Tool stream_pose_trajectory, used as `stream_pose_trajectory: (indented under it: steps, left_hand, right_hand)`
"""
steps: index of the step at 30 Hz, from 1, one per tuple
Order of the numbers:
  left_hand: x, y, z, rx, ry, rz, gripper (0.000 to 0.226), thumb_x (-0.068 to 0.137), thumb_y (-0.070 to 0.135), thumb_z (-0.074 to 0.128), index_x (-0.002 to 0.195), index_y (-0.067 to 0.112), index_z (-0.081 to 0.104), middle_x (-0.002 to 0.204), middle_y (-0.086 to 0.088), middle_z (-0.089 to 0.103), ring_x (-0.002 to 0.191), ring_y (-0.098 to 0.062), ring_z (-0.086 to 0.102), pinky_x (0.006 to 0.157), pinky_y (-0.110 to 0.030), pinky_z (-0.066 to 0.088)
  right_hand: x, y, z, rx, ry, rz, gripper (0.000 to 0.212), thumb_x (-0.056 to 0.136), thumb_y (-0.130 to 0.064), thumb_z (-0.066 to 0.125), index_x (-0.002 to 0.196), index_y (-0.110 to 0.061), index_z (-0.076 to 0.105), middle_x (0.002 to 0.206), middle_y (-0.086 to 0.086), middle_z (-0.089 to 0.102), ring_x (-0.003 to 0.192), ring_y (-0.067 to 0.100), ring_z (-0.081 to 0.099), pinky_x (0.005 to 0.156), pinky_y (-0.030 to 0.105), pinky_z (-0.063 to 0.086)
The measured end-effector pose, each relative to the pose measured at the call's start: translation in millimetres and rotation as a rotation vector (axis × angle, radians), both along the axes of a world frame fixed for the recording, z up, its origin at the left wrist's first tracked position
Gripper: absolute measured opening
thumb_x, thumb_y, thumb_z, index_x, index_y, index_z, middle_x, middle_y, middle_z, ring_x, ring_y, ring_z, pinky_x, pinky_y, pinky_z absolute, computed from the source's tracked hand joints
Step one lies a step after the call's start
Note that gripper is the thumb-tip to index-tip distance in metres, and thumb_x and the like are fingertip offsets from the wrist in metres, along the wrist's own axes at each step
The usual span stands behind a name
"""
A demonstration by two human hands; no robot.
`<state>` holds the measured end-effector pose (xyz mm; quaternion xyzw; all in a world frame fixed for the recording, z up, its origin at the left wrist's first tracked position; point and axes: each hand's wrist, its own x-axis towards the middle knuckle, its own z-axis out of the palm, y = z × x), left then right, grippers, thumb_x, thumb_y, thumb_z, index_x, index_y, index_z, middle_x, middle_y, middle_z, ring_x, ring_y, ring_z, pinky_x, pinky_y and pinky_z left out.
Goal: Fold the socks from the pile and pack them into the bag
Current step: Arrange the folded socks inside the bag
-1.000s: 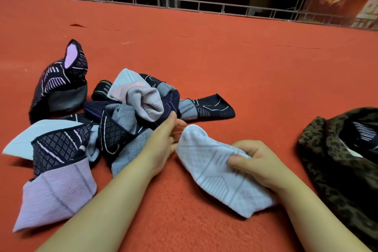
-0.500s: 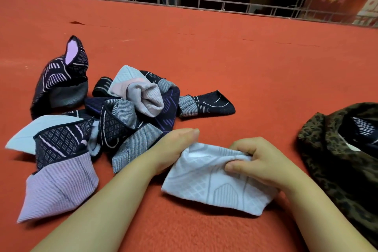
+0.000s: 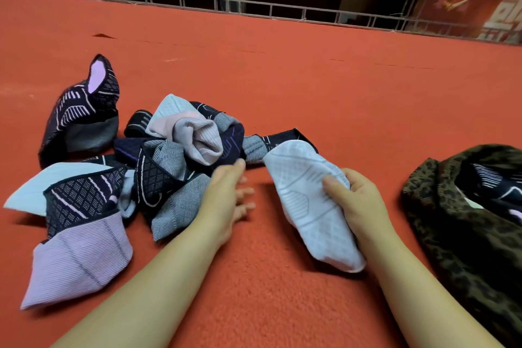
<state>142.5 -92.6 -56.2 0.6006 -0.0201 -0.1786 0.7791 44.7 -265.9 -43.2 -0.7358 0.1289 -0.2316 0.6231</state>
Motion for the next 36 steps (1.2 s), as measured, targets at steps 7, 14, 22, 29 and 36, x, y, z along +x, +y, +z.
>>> stream_pose_trajectory:
  steps: [7,14,22,29,36]
  left_hand:
    - [-38.5,-12.4,4.5,0.113,0.064,-0.578,0.030,0.077,0.031,0.069,0.104,0.017,0.067,0.102,-0.007,0.071,0.088,-0.023,0.063,0.082,-0.038,0.051]
    - [-20.9,-9.8,9.5,-0.281,0.040,-0.228,0.026,0.088,-0.004,0.044,0.105,0.003,0.062,0.093,-0.014,0.070,0.078,-0.023,0.068,0.073,-0.034,0.057]
    - [-7.7,-0.5,-7.4,0.515,-0.192,-0.291,0.076,0.063,0.054,0.067,0.130,0.026,0.044,0.109,-0.002,0.066,0.092,-0.021,0.066,0.077,-0.037,0.054]
    - [7.1,8.5,3.4,-0.123,-0.286,-0.310,0.045,0.075,0.008,0.057,0.117,0.026,0.056,0.074,-0.001,0.069,0.060,-0.009,0.061,0.056,-0.020,0.049]
    - [7.9,19.3,0.9,0.288,-0.504,-0.513,0.081,0.060,0.023,0.075,0.124,0.059,0.041,0.133,0.012,0.052,0.120,-0.011,0.051,0.104,-0.031,0.039]
  right_hand:
    - [6.2,7.9,-1.7,0.439,0.086,0.050,0.041,0.088,-0.025,0.056,0.105,0.012,0.060,0.099,0.030,0.064,0.089,0.036,0.060,0.084,0.050,0.047]
    - [3.9,3.0,3.8,0.274,-0.008,-0.099,0.027,0.093,-0.012,0.052,0.066,-0.013,0.050,0.051,-0.003,0.043,0.045,0.012,0.034,0.038,0.020,0.027]
    - [3.1,-14.5,-12.5,-0.255,0.589,0.125,0.018,0.074,-0.033,0.057,0.074,-0.015,0.052,0.070,0.003,0.056,0.063,0.018,0.048,0.060,0.034,0.036]
    - [0.5,-16.4,-3.1,0.184,0.005,0.241,0.032,0.079,-0.019,0.063,0.109,-0.027,0.057,0.068,0.015,0.053,0.059,0.020,0.048,0.056,0.030,0.037]
    - [4.1,-12.2,-16.5,0.208,0.177,0.293,0.048,0.077,-0.011,0.069,0.124,-0.013,0.059,0.098,0.001,0.074,0.084,0.015,0.066,0.074,0.026,0.052]
